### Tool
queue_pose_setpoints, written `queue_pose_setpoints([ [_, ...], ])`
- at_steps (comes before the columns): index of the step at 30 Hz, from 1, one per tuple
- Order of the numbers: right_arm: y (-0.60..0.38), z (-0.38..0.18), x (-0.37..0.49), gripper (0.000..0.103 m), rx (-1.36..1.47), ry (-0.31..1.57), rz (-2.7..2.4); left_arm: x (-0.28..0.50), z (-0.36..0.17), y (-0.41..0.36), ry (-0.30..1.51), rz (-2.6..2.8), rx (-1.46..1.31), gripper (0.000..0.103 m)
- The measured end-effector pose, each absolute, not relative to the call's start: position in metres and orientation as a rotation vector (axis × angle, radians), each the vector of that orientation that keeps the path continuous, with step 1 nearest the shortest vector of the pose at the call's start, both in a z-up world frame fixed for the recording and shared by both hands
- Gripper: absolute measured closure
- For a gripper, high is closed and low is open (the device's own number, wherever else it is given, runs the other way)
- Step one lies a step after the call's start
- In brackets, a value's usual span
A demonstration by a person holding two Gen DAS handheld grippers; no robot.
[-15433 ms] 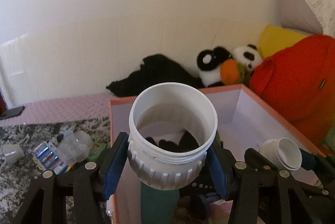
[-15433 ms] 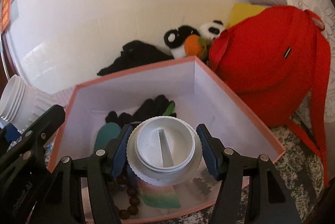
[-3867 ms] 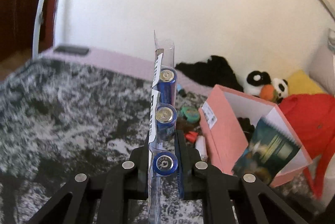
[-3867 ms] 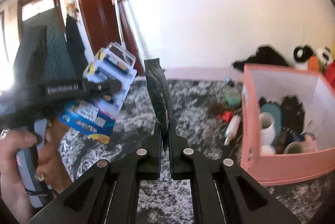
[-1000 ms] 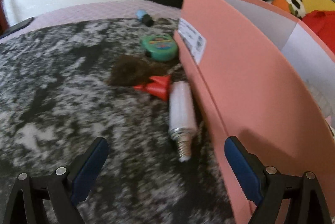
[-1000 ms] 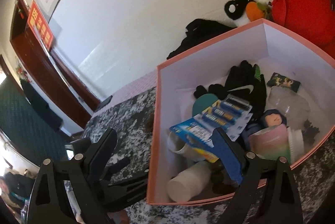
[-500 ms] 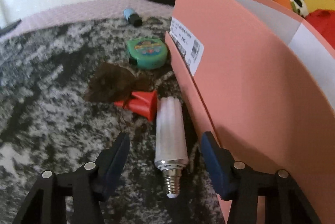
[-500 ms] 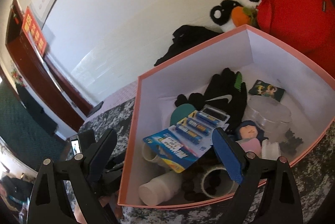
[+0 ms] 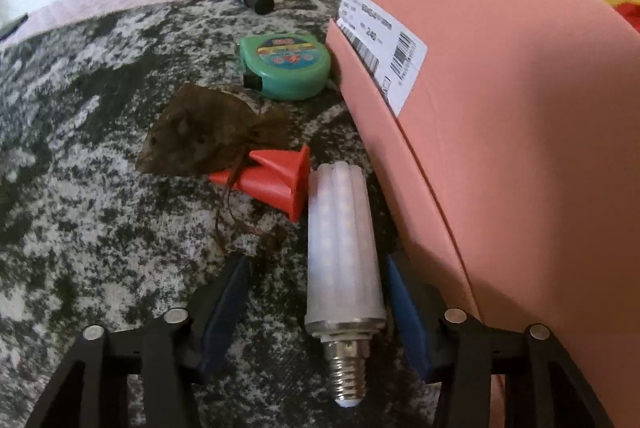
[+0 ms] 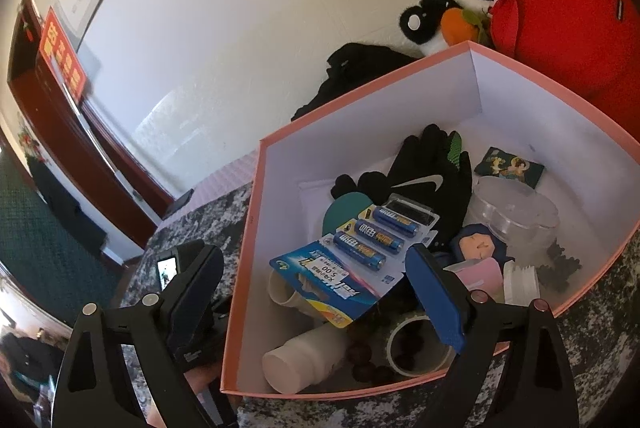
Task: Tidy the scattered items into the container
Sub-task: 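Grasp the white LED bulb with the left gripper while the right grasps the red cone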
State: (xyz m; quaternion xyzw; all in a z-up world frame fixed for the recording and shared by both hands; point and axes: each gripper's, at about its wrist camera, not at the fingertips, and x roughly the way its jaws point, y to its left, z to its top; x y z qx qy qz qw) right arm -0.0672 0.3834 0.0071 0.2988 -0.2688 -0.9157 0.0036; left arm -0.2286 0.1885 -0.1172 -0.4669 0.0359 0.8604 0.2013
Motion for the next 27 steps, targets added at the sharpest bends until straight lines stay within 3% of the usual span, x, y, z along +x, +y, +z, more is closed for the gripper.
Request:
queue_pose_setpoints([
  [6, 0.375, 0.006, -0.073, 0.009, 0.939, -0.864, -2.865, -0.223, -0.115, 0.173, 0.095, 2.385, -1.327, 0.066],
  [20, 0.292, 0.025, -0.079, 0.009, 0.829, -0.545, -2.817, -0.224, -0.111, 0.042, -0.030, 2.542, -1.485, 0.066],
  [26, 0.220, 0.001, -0.143, 0.009, 1.009, -0.386, -2.775, -0.225, -0.108, -0.028, -0.155, 2.611, -1.560, 0.066],
  [27, 0.206, -0.008, -0.160, 0.004, 1.078, -0.336, -2.790, -0.224, -0.106, -0.035, -0.176, 2.617, -1.556, 0.066],
])
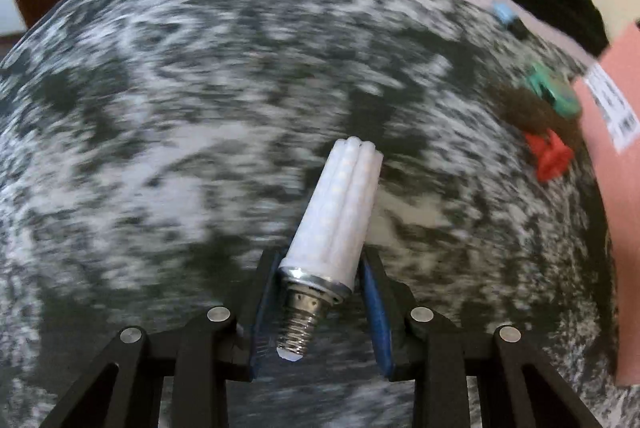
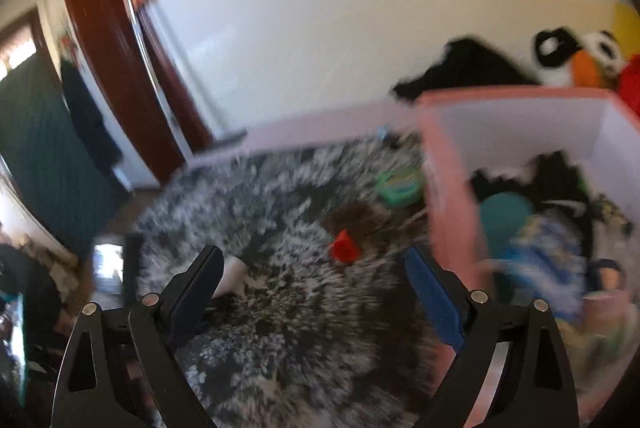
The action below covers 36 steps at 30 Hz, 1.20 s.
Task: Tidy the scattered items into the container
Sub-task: 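Grasp the white LED bulb with the left gripper while the right grasps the red cone, then carry the white bulb and red cone into the pink box and release both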
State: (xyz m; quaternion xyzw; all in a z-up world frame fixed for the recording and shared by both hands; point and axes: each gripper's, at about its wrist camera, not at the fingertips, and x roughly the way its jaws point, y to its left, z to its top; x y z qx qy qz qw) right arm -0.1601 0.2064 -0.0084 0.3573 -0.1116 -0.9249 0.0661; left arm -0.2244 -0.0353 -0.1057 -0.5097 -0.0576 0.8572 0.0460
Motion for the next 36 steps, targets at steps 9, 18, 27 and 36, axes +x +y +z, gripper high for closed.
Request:
queue_pose_setpoints([
  [9, 0.135, -0.069, -0.253, 0.008, 1.348, 0.299, -2.969, -0.223, -0.084, -0.068, -0.227, 2.652, -1.471, 0.066],
  [18, 0.142, -0.105, -0.265, 0.074, 1.423, 0.061, -2.778, -0.226, -0.092, -0.060, -0.200, 2.568, -1.477, 0.064],
  [27, 0.158, -0.008, -0.134, 0.073, 1.070, -0.091, -2.722, -0.236, -0.121, -0.020, 0.071, 2.598, -1.489, 0.056],
  [36, 0.220, 0.029, -0.089, 0.073, 0.917, -0.298, -2.760, -0.206, -0.068, 0.002, 0.066, 2.678, -1.253, 0.073],
])
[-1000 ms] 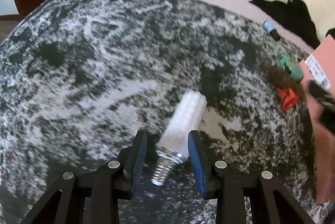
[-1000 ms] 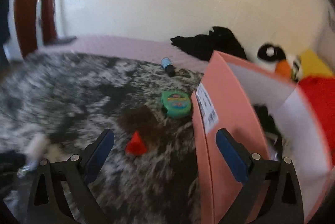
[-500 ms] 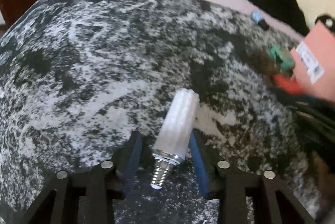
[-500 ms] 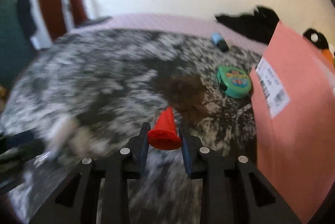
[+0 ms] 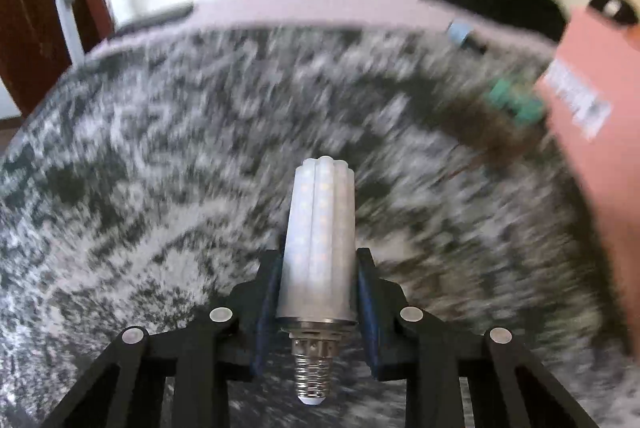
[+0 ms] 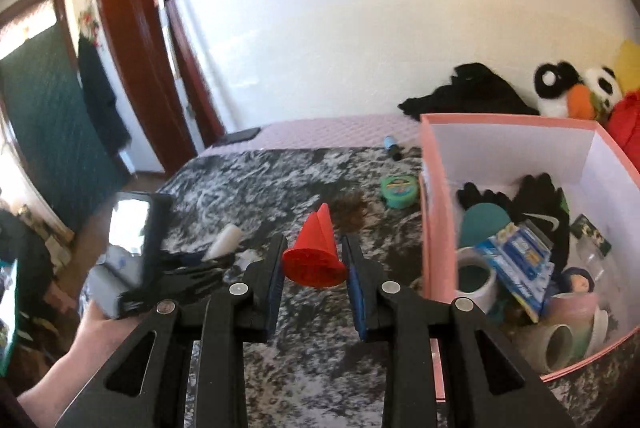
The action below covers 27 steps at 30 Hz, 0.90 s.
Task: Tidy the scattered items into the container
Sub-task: 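Carry the white bulb and red cone into the pink box and release both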
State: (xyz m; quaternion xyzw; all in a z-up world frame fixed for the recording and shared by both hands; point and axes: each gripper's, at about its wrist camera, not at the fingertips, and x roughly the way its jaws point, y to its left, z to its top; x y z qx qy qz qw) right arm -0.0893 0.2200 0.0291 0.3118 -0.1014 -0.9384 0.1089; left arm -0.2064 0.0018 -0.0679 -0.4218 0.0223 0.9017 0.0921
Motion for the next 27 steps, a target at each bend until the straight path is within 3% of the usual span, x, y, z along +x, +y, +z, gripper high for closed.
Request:
queue_pose_setpoints([
  [7, 0.245, 0.049, -0.075, 0.073, 0.846, -0.381, -2.773, -0.165, 0.008, 0.012, -0.036, 2.696, -1.013, 0.073],
  [14, 0.259, 0.081, -0.039, 0.073, 0.715, -0.348, -2.845, -0.121, 0.061, 0.046, 0.026, 2.720, -0.807, 0.073],
  [27, 0.303, 0.131, 0.042, 0.073, 0.470, -0.219, -3.038, -0.073, 0.104, 0.153, 0.074, 2.586, -0.609, 0.073],
])
